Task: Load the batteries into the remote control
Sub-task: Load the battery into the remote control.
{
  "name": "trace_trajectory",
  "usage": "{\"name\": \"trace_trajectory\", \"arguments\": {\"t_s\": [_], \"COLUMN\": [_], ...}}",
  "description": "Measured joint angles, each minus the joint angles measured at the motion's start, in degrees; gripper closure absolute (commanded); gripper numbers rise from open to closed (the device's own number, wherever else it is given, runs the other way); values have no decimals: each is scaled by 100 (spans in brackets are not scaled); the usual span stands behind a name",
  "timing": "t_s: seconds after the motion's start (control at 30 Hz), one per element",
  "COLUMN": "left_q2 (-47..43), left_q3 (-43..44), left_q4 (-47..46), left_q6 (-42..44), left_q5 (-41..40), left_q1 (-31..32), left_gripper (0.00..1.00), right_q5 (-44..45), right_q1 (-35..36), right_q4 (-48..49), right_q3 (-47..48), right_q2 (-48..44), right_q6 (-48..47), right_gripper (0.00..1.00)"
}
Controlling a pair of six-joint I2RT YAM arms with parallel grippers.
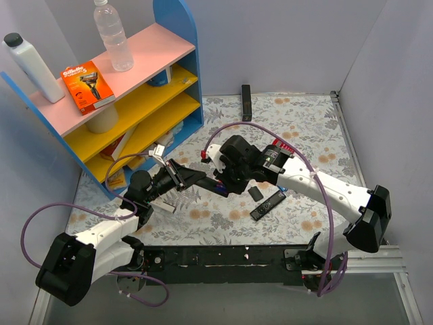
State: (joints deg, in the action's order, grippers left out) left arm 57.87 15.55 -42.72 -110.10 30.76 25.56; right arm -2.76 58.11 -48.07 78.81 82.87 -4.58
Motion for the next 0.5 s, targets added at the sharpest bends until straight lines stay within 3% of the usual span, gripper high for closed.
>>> {"name": "trace_trajectory", "arguments": {"t_s": [0.27,0.33,0.37,0.5], "left_q2": [11,11,11,46], "left_q3": [-20,-20,-20,-26], "left_q4": [-7,-61,-87,-210], "left_q6": [129,146,155,175], "left_q5": [-122,-138,-142,-127], "left_q1": [-17,-20,-20,-24], "left_gripper": [100,100,100,100], "right_q5": [328,387,407,452], "right_q1": [13,15,15,2], "right_q4": [15,28,42,70], "right_q3": [87,92,92,92], "right_q2": [199,197,195,170], "right_q6": [162,186,205,258], "right_gripper": [85,79,71,70]}}
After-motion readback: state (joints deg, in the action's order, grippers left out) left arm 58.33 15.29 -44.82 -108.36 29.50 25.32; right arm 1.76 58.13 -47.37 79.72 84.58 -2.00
